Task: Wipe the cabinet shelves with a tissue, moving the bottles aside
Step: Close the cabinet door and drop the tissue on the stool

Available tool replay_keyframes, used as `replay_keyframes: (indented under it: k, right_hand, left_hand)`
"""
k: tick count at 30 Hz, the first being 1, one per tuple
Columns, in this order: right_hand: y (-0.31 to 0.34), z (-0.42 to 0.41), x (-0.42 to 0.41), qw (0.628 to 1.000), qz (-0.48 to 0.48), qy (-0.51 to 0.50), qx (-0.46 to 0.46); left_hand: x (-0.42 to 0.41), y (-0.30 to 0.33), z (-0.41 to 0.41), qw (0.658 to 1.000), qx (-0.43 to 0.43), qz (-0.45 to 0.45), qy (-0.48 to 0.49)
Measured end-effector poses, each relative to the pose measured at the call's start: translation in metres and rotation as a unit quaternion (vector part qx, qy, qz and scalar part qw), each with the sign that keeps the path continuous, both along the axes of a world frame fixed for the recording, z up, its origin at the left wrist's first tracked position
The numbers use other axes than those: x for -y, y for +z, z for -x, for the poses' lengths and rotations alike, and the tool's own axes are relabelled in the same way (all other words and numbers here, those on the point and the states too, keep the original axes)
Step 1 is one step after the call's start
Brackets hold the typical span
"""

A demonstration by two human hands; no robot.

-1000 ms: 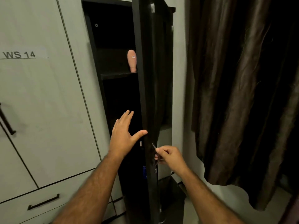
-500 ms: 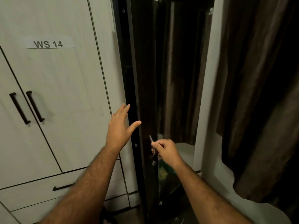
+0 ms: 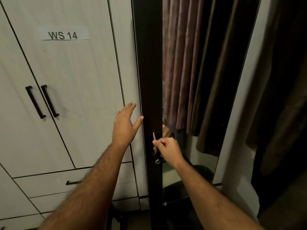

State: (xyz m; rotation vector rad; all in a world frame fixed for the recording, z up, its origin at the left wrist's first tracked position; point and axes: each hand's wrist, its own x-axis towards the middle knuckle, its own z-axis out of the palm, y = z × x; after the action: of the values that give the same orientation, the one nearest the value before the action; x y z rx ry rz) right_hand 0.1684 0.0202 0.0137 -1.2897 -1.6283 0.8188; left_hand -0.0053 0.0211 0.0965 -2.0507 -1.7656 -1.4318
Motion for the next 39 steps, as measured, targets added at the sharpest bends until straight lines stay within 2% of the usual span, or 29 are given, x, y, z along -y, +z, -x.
replay_keyframes:
  k: [14,29,34,39]
  right_hand:
    - [0.002,0.010,-0.037,0.998,-0.016,0.004,0.061]
    - [0.009,0.010,-0.040,0.993,-0.012,0.015,0.115]
    - [0.002,0.007,-0.031,0.981,0.018,0.033,0.189]
    - [-0.056,0.009,0.006,0.964,-0.001,-0.020,0.264]
  left_hand:
    - [-0.034,-0.004,-0.006,0.998,0.036,0.001,0.049]
    - [-0.030,-0.005,-0.014,0.995,0.037,0.019,0.089]
    - [-0.015,-0.035,-0.009,0.994,-0.004,0.065,0.088]
    - [0.019,-0.098,0.009,0.987,-0.005,0.119,0.108]
